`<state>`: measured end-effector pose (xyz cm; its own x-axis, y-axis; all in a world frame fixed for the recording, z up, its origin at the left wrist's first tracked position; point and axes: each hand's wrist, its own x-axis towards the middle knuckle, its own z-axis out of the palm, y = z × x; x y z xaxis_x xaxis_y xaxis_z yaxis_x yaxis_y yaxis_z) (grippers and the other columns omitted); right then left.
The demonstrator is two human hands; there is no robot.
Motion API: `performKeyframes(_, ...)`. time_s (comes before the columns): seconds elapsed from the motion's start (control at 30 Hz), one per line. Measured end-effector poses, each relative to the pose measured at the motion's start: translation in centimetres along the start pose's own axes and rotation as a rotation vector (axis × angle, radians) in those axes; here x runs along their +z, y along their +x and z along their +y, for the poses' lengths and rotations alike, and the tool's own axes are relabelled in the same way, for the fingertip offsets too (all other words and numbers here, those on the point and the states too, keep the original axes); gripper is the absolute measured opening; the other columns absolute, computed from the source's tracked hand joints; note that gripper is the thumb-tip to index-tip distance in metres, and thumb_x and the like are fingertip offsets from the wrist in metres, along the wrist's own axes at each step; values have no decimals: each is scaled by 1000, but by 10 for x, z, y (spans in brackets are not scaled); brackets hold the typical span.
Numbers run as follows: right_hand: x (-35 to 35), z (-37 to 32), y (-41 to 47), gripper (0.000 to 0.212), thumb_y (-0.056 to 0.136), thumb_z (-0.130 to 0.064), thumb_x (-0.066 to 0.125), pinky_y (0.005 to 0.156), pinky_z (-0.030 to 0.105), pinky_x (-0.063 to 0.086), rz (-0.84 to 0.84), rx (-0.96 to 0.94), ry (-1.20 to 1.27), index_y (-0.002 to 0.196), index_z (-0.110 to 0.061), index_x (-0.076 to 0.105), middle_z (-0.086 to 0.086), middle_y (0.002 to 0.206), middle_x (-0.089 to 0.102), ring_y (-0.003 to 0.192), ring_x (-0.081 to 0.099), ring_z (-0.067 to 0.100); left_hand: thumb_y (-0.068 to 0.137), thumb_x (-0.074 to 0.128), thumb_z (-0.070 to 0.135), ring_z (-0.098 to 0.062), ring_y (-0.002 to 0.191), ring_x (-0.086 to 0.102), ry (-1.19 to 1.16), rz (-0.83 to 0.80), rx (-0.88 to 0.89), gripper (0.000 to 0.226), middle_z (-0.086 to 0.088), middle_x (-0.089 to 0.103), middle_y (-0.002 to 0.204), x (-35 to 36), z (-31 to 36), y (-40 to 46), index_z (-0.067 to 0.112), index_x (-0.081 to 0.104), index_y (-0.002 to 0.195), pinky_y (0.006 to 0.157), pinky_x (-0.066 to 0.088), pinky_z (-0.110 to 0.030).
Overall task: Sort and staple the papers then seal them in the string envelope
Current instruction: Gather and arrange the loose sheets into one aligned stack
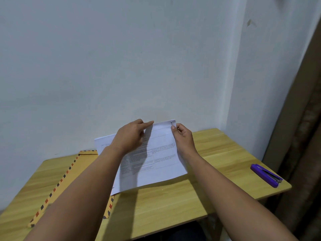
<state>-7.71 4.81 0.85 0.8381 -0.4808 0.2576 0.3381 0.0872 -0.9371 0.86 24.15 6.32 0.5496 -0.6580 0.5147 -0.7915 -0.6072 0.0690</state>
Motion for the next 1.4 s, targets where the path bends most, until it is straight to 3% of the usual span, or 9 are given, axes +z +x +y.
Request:
performKeyframes(0.17,0,-5,3,24,109,-20,55,71,31,47,-13,50,-4,104,2,65,9,89,67,83,58,22,92,46,6,-19,85,57,12,-1,-5,58,8,56,97,-9,-1,3,35,57,140,60,45,-31)
performKeyframes(0.33,7,-7,5,32,109,-17,55,104,23,45,56,26,-135,139,-16,64,-7,123,71,122,62,8,82,18,52,-25,86,59,-118,-25,-68,71,-2,61,94,-15,8,2,33,65,131,65,46,-31)
performKeyframes(0.43,4,-1,3,40,109,-15,53,109,26,45,51,38,-198,149,-16,56,0,141,65,132,58,14,99,38,32,-25,85,59,-94,-69,-102,40,-2,60,94,-4,6,-5,34,66,128,69,50,-34)
performKeyframes(0.53,-3,18,-1,44,109,-14,52,99,26,48,1,108,-287,152,-16,52,-6,111,68,104,64,8,95,36,31,-28,81,59,-112,-100,-137,41,-4,58,89,19,2,-19,27,70,117,65,52,-38)
performKeyframes(0.77,-24,67,-12,41,105,-11,50,85,30,50,-16,163,-598,145,-11,60,11,126,70,107,66,24,91,49,12,-27,91,61,-139,-140,-255,42,0,60,96,93,5,-47,27,67,126,68,50,-36)
performKeyframes(0.93,-35,102,-7,18,93,-13,47,64,32,40,-16,251,-610,89,-18,64,0,74,57,65,45,18,89,46,15,-30,93,62,-181,-139,-318,35,1,62,97,136,8,-58,24,68,115,72,51,-40)
performKeyframes(1.03,-43,112,-4,29,93,-15,46,55,30,39,-47,223,-612,97,-24,73,-3,70,63,54,45,19,94,48,17,-27,100,62,-195,-119,-329,37,0,64,104,152,6,-60,23,66,125,77,52,-40)
performKeyframes(1.23,-40,111,-14,39,104,-21,52,89,29,52,26,98,-765,142,-22,64,-1,118,73,111,66,17,92,45,21,-24,87,58,-195,-39,-368,34,6,59,90,172,8,-76,29,69,115,74,44,-39)
performKeyframes(1.4,-42,118,-8,17,92,-24,62,58,30,39,84,121,-650,81,-19,73,-7,62,57,59,47,13,92,43,28,-23,93,61,-297,-14,-391,34,3,65,100,167,7,-78,23,67,116,83,49,-42)
